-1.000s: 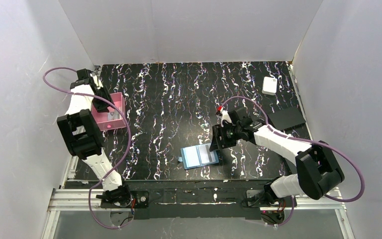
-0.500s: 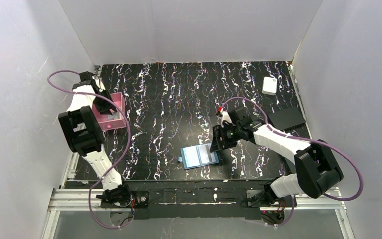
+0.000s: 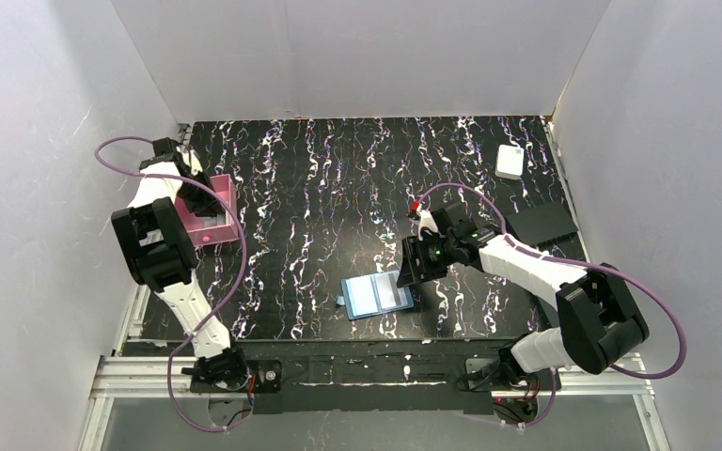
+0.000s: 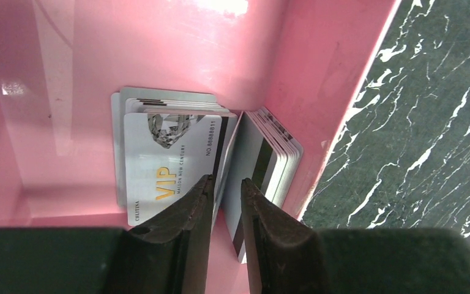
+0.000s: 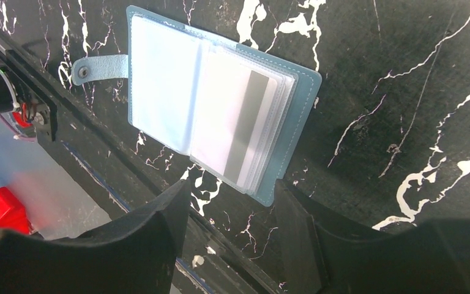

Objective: Put the credit cards into the card holder
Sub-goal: Pick up the credit card from the storage box.

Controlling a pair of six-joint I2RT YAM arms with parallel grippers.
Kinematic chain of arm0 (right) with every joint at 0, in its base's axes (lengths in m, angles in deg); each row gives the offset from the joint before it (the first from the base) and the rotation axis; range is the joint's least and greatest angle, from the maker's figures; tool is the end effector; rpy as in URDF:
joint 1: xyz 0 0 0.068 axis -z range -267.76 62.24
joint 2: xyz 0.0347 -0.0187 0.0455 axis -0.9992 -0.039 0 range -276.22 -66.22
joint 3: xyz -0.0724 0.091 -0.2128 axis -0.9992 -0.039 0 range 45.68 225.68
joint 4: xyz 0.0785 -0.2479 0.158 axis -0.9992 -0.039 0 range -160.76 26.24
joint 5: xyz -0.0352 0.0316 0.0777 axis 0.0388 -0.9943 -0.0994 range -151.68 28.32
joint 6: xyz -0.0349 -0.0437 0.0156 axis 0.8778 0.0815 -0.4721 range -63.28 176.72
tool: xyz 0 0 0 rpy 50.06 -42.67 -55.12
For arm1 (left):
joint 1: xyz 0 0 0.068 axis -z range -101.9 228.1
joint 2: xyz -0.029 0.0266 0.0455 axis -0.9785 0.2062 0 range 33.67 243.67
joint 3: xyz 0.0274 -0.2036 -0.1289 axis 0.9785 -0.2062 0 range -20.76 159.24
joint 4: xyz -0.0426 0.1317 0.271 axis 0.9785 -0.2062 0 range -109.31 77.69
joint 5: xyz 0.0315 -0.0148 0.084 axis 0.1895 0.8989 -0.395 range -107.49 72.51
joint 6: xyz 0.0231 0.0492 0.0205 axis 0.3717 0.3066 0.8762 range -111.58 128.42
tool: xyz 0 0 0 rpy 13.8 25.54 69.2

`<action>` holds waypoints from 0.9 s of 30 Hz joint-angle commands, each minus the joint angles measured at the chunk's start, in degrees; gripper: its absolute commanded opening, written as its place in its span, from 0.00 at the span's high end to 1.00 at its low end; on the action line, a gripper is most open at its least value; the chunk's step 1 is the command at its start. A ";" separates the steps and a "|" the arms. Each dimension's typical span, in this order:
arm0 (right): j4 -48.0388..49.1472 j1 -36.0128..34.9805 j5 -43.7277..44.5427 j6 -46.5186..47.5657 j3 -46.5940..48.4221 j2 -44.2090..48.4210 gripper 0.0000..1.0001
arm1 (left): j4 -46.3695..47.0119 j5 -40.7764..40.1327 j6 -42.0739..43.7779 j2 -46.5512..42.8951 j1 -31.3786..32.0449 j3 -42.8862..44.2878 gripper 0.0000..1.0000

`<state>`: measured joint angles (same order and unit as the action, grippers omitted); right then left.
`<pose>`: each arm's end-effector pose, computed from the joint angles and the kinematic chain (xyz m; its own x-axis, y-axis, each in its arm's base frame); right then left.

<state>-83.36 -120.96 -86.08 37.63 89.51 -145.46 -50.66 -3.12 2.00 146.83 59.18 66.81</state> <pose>0.2517 0.1852 0.1310 -0.8758 -0.2170 -0.4311 -0.4342 0.7443 0.5074 0.4285 0.1361 0.1533 -0.8209 -0.3958 -0.4116 -0.3047 0.9132 -0.2706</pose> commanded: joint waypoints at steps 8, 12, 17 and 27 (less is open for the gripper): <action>-0.71 0.26 -0.81 0.72 3.29 -0.05 0.39 | -1.07 2.13 0.10 -0.51 -0.17 -0.05 0.88; -0.88 0.26 -0.78 0.64 3.46 0.07 0.39 | -1.20 1.85 0.01 -0.50 -0.17 0.02 0.94; -0.89 0.26 -0.82 0.48 3.70 -0.29 0.39 | -1.57 1.55 0.05 -1.23 -0.22 0.61 0.98; -0.35 0.24 -1.57 -0.57 4.68 -0.89 0.39 | -5.26 -2.98 -2.04 -5.93 -0.10 5.20 1.00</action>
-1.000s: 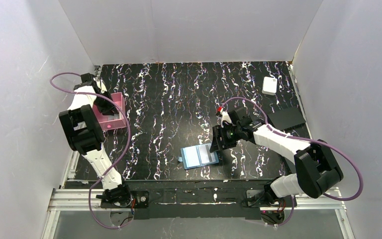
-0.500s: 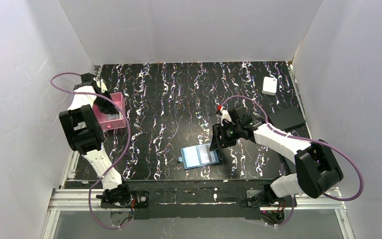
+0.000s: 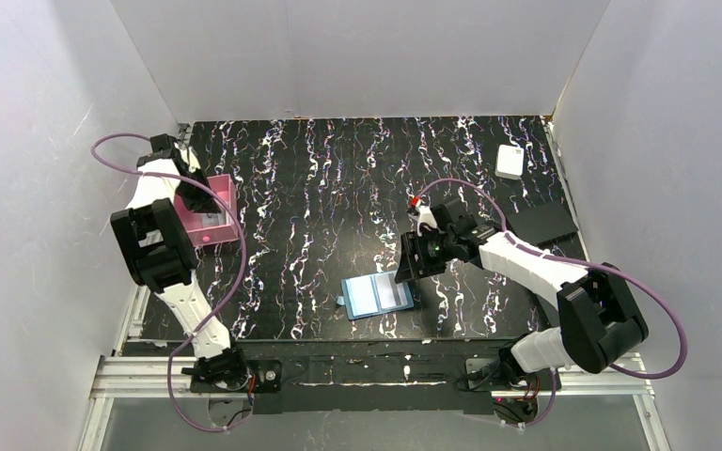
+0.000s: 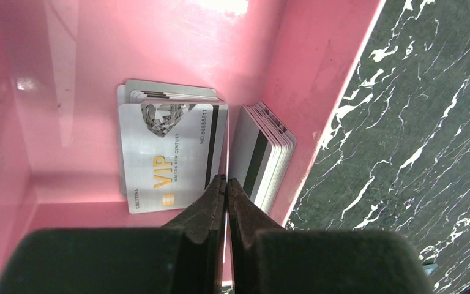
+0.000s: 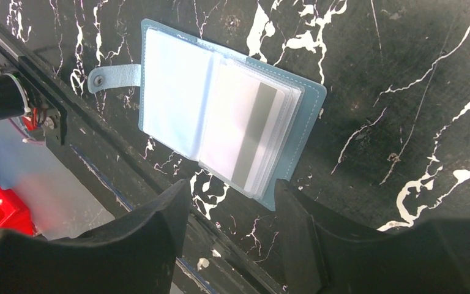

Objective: Put the credit cards into the card holder
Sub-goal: Pick up the credit card from the storage box, then insert the credit card into the card holder.

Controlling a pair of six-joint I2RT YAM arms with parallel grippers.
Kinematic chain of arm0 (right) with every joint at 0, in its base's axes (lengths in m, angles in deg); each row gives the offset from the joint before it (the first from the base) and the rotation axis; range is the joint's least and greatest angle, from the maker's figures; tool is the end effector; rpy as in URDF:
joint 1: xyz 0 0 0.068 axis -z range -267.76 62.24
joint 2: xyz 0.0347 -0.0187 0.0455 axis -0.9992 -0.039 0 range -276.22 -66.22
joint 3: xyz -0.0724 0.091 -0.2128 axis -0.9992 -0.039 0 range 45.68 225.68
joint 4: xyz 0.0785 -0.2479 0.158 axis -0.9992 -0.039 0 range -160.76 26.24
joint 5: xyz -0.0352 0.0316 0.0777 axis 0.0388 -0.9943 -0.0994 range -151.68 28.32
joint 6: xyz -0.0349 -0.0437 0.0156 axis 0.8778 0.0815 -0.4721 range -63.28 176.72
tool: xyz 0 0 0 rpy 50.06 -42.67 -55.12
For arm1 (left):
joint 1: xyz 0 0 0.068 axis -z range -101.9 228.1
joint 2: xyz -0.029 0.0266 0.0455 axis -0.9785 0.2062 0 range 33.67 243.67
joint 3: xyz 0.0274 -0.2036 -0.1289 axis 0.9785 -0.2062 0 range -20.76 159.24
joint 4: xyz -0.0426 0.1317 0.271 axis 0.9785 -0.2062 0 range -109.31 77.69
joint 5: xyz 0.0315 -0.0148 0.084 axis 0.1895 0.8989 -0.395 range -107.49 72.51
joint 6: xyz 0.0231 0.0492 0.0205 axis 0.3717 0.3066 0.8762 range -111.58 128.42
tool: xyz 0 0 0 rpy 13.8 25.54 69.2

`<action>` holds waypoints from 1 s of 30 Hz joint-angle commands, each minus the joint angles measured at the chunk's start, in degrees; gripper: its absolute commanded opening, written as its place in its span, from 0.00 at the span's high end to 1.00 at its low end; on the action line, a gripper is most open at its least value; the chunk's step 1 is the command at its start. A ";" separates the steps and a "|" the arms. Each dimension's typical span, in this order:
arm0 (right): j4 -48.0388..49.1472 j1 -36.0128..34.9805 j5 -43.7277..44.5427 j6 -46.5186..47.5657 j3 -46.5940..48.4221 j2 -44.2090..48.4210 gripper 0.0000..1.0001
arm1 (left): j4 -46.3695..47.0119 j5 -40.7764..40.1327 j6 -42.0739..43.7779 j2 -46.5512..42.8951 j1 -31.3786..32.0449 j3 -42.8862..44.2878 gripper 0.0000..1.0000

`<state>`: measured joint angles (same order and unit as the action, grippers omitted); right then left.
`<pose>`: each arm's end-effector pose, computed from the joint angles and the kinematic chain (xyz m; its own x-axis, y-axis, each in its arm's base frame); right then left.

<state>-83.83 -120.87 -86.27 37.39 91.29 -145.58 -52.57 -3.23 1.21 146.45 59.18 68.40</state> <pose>0.2567 0.1880 0.1403 -0.8706 -0.2083 -0.4458 -0.4389 0.7381 0.5124 0.4294 0.1365 0.1638 -0.8161 -0.4083 -0.4089 -0.3166 0.9080 -0.2745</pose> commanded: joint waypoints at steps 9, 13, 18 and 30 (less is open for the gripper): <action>-0.80 0.14 -0.10 -1.27 3.44 0.20 0.39 | -8.29 -5.66 -6.90 -15.67 0.15 8.95 1.00; -2.12 0.14 1.28 -0.73 4.12 0.87 0.38 | -6.11 2.34 -11.76 -25.28 3.00 7.12 1.00; -1.37 0.15 2.74 -1.74 3.23 4.05 0.34 | 2.69 13.30 -16.92 -34.98 16.54 -4.47 1.00; 37.45 -0.28 -11.22 -30.04 -12.63 21.16 0.21 | 49.72 25.54 -44.81 -53.64 42.38 -46.03 1.00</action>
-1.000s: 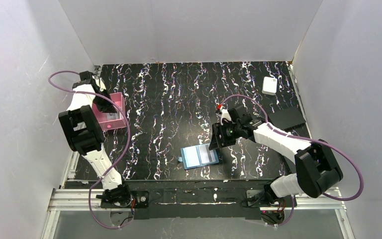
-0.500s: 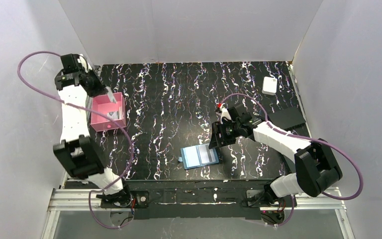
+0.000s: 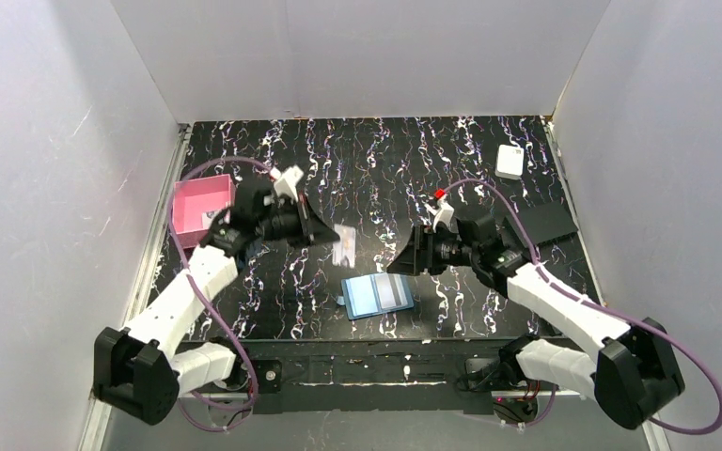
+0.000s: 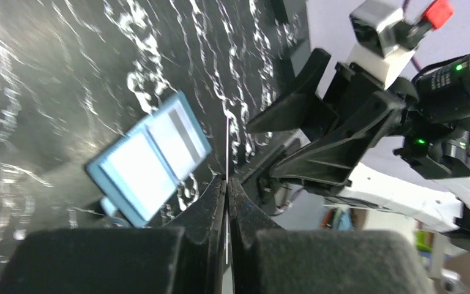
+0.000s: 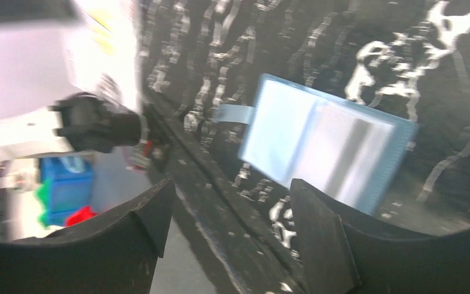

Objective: Put the credit cards into the card holder
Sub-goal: Insert the credit card into the card holder.

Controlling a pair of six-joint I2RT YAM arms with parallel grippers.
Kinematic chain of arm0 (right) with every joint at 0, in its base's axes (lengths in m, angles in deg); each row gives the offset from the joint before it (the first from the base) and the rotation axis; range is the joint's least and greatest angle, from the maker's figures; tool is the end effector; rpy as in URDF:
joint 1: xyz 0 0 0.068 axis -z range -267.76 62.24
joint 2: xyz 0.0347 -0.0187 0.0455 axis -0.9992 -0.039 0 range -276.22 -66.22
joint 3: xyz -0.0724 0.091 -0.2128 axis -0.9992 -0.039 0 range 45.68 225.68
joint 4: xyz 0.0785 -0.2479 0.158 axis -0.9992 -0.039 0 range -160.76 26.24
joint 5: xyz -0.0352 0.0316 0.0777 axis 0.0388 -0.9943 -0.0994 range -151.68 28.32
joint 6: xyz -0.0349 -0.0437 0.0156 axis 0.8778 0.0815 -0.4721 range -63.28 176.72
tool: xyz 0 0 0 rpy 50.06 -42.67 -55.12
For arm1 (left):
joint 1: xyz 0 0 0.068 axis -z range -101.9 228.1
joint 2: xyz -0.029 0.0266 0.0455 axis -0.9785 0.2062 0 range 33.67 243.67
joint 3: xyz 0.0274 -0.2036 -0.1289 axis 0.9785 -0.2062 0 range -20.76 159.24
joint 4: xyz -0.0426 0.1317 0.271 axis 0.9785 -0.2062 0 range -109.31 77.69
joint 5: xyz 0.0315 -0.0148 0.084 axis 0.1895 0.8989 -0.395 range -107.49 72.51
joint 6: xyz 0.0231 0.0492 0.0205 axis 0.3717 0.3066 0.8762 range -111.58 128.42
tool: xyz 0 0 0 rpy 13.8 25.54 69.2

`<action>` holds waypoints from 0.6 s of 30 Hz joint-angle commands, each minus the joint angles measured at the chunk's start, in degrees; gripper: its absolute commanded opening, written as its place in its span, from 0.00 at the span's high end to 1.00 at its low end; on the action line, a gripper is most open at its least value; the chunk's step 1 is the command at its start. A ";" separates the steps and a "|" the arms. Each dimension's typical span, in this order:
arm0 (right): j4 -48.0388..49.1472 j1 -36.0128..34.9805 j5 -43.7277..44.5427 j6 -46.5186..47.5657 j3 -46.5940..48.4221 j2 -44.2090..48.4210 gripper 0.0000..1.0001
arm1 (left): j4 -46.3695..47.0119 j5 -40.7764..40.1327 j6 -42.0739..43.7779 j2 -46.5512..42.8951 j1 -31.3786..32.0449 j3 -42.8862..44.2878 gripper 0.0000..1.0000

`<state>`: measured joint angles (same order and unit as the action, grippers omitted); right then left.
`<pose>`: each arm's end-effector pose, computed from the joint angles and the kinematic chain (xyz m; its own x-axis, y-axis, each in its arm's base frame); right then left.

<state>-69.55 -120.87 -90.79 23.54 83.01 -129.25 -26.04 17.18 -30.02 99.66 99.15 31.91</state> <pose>0.2371 0.1787 0.1912 -0.8176 0.0377 -0.5745 -0.4507 0.5791 0.6794 0.2885 -0.1363 0.2682 -0.8100 -0.2361 -0.5368 0.3378 0.5603 -0.7563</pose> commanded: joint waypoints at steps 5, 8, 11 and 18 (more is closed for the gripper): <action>28.99 -2.97 -4.35 -23.44 -3.53 5.62 0.19 | 32.67 3.06 -19.73 -12.38 5.50 -16.96 1.00; 37.47 -3.74 -5.03 -29.21 -5.00 4.26 0.23 | 35.41 1.95 -22.63 -13.68 6.27 -18.38 1.00; 43.02 -4.61 -4.51 -32.24 -5.75 3.38 0.29 | 37.82 2.07 -24.95 -13.75 6.65 -18.64 1.00; 49.48 -4.93 -4.36 -36.19 -5.60 2.66 0.61 | 40.55 2.38 -27.10 -11.80 8.33 -17.52 1.00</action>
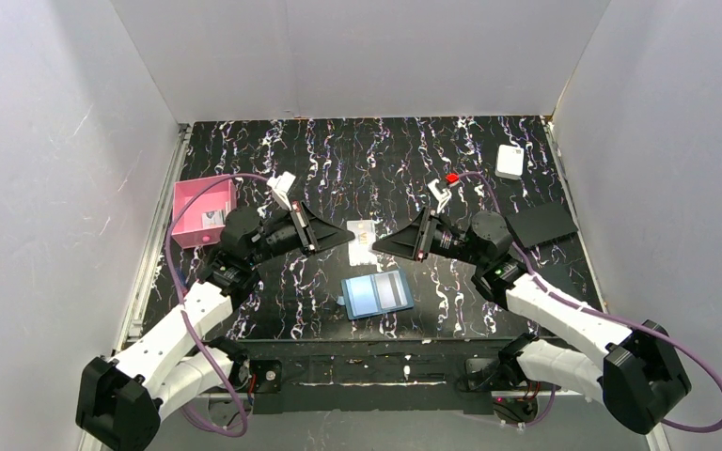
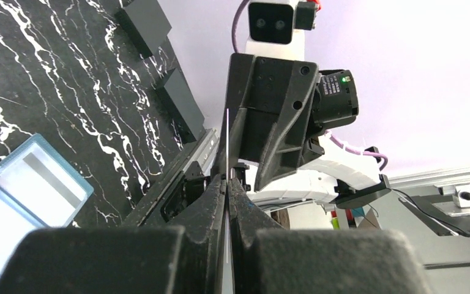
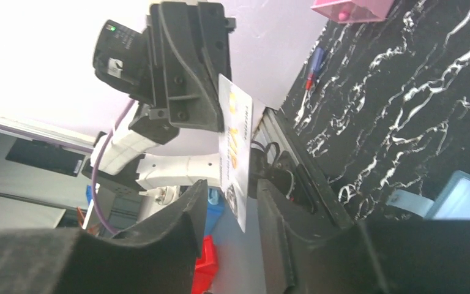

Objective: Put the credit cards into the card holder
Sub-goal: Insert the credit card into the card holder.

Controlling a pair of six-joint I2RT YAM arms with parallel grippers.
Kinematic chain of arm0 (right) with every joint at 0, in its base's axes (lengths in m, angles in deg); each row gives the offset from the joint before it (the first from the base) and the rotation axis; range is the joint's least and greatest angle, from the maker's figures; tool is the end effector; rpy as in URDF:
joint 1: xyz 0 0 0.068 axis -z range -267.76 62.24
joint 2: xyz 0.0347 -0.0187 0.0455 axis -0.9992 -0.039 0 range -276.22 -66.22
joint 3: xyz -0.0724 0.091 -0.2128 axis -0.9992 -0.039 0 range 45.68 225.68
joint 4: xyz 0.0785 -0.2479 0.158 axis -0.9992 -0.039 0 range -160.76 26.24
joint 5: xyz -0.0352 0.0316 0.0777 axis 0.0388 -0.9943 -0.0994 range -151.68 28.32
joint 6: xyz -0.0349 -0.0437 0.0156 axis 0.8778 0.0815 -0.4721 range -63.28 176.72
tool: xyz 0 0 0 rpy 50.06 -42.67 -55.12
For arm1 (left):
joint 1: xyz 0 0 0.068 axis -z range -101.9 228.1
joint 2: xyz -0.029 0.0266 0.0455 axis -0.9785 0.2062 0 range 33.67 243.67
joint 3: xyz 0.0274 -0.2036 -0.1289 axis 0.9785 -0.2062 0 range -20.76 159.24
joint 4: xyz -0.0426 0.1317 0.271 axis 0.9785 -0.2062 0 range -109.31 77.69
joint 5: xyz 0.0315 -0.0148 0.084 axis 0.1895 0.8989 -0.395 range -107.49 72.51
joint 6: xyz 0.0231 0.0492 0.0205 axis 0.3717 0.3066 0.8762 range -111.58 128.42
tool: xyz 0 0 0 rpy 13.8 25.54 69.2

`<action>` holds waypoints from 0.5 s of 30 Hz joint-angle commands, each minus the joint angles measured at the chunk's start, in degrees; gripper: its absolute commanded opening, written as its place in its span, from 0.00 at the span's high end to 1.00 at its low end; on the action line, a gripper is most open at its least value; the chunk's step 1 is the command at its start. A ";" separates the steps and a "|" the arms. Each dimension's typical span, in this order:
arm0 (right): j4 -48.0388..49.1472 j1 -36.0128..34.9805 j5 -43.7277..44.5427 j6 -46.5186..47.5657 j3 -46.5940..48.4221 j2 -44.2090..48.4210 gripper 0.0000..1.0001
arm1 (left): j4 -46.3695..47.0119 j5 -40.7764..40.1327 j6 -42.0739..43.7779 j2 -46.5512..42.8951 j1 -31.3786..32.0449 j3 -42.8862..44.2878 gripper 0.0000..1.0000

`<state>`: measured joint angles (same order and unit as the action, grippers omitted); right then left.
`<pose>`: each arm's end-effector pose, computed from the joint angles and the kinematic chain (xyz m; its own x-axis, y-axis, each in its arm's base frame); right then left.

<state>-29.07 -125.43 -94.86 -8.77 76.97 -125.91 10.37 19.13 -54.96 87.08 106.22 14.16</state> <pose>0.2194 0.1981 0.2408 -0.8212 0.3281 -0.4668 -0.4696 0.0761 0.8796 0.2379 -0.1552 0.2729 -0.7784 -0.3976 -0.4859 0.4622 0.1608 -0.8721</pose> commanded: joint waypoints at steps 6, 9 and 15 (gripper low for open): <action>11.64 -0.36 0.01 -5.30 0.20 -0.69 0.97 | 5.64 0.72 -2.95 3.47 3.68 2.17 0.99; 10.29 -0.30 1.44 -4.52 -0.01 0.76 0.99 | 6.06 -0.58 -6.07 3.04 3.81 0.60 0.69; 11.16 -0.05 1.38 -5.44 -0.51 0.83 0.99 | 8.08 0.58 -7.90 3.24 4.57 -0.32 0.74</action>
<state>-22.71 -125.43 -94.07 -13.64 76.68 -126.10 15.62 18.75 -61.50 90.51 110.03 14.29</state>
